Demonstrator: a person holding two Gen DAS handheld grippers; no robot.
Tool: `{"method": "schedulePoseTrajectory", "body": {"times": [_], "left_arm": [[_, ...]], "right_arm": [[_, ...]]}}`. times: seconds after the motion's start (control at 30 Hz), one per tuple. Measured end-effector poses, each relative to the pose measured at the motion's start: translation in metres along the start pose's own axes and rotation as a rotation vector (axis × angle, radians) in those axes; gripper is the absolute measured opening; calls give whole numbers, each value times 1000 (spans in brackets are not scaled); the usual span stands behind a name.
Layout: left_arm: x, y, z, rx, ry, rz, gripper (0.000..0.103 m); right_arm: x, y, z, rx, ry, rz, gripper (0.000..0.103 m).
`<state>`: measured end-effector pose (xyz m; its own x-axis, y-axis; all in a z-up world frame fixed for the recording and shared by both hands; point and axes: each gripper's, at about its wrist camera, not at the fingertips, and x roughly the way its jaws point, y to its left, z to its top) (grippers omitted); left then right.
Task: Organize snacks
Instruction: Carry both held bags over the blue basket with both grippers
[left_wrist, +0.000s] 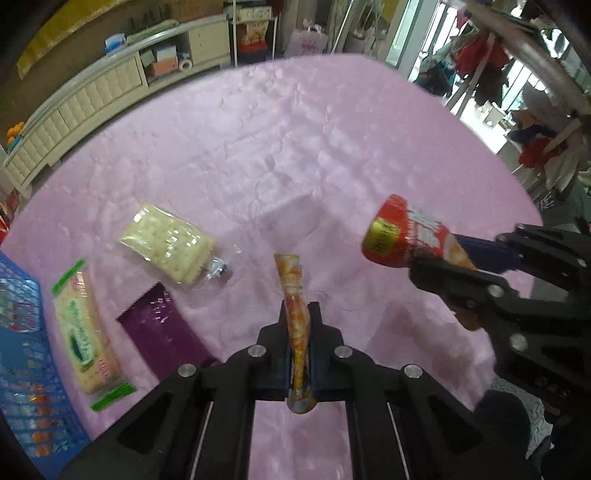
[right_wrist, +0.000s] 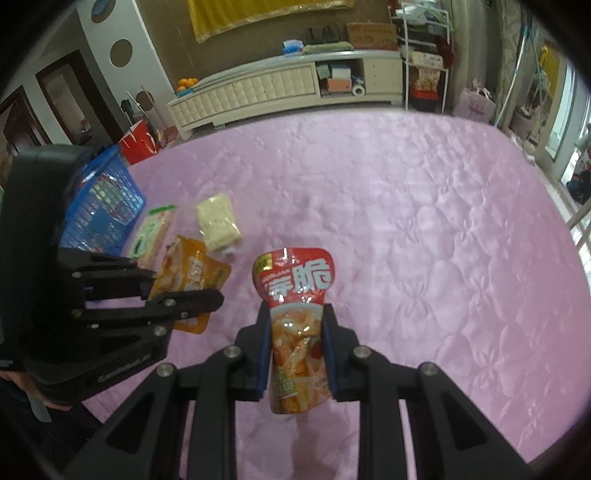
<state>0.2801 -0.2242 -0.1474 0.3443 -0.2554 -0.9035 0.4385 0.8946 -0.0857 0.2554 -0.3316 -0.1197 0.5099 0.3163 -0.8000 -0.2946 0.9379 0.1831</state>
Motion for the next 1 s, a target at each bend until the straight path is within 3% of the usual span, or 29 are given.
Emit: {"method": "schedulePoseTrajectory", "body": {"times": [0.6, 1.0], "left_arm": [[-160, 65, -59, -98, -245, 86, 6], [-244, 117, -123, -166, -346, 149, 6]], "right_arm": [[-93, 104, 28, -139, -156, 50, 28], [-110, 192, 40, -263, -213, 110, 28]]}}
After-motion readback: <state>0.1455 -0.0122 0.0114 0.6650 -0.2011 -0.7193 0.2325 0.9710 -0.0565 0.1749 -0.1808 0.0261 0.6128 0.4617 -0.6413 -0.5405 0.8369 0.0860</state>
